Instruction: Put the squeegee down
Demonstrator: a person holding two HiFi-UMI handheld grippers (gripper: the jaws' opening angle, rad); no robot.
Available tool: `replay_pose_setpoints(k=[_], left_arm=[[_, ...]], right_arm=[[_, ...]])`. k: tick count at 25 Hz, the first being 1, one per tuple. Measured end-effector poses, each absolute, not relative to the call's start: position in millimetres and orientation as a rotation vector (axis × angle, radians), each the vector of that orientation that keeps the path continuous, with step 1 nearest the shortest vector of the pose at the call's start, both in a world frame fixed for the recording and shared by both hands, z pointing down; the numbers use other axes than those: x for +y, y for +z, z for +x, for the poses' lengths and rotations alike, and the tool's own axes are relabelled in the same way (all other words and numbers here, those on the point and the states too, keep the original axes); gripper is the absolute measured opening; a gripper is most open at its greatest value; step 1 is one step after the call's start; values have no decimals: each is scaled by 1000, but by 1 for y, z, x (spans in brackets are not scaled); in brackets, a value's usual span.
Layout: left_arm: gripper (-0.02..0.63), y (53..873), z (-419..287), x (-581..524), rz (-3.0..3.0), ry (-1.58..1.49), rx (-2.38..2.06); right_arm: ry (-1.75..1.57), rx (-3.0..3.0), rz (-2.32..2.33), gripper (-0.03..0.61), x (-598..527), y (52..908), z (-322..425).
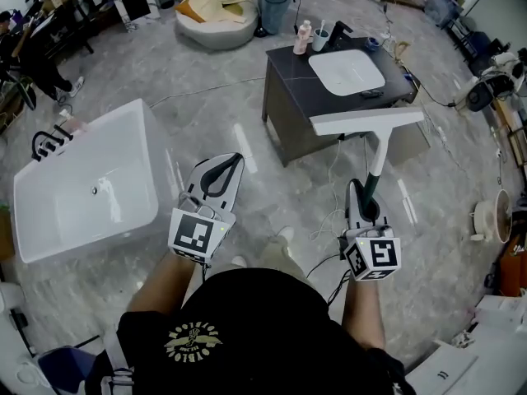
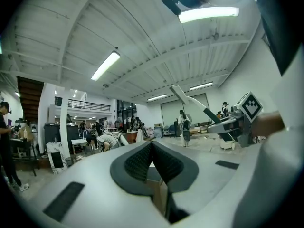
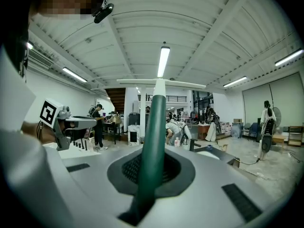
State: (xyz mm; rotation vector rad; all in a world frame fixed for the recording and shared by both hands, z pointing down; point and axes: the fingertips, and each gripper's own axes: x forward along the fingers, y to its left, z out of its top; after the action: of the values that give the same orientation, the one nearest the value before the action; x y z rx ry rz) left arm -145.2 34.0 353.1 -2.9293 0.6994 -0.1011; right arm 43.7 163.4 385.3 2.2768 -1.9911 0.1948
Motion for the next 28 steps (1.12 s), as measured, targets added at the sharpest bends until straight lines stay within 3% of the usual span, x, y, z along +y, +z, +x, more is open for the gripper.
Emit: replay_pose_setpoints(k=[28], left_arm=[[25,335,10,-36,-2800,-53,913]], right_arm=[[195,-2163,2121,32,73,394,199]])
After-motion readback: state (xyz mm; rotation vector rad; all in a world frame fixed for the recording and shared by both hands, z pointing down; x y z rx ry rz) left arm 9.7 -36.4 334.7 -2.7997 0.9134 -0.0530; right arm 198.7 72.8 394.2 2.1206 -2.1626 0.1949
